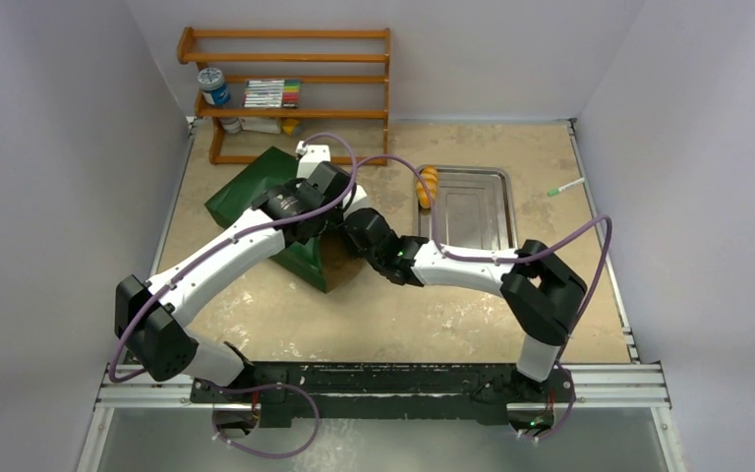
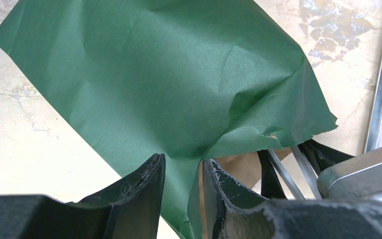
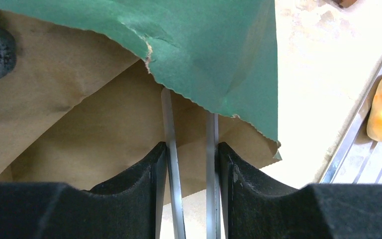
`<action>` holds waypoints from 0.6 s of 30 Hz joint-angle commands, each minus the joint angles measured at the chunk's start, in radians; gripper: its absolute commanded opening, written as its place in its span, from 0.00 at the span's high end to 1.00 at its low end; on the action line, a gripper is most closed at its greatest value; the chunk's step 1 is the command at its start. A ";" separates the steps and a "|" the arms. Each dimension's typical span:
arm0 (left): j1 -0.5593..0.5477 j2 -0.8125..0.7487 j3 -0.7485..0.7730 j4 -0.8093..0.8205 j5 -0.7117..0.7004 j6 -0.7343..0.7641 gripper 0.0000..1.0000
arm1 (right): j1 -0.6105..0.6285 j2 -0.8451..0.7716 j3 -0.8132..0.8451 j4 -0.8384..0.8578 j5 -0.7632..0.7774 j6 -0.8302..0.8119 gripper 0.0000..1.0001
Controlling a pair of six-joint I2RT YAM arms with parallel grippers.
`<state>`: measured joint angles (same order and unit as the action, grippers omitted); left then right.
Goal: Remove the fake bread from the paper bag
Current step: Take out the fake bread from the paper bag.
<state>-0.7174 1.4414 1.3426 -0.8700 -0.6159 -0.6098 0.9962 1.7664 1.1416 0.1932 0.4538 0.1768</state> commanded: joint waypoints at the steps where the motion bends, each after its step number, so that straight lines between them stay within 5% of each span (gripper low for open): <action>1: -0.011 -0.033 -0.006 0.045 0.015 -0.004 0.67 | 0.002 0.027 0.080 0.096 -0.008 -0.082 0.61; 5: -0.011 -0.033 -0.011 0.050 0.015 -0.009 0.67 | 0.003 0.037 0.084 0.103 -0.038 -0.092 0.67; 11: -0.011 -0.032 -0.013 0.060 0.015 -0.018 0.67 | 0.003 0.034 0.082 0.057 -0.082 -0.079 0.99; 18: -0.010 -0.032 -0.008 0.065 0.012 -0.040 0.67 | 0.003 -0.028 0.044 0.012 -0.131 -0.050 1.00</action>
<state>-0.7067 1.4357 1.3270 -0.8703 -0.6479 -0.6361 0.9874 1.7954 1.1648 0.2138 0.3889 0.1532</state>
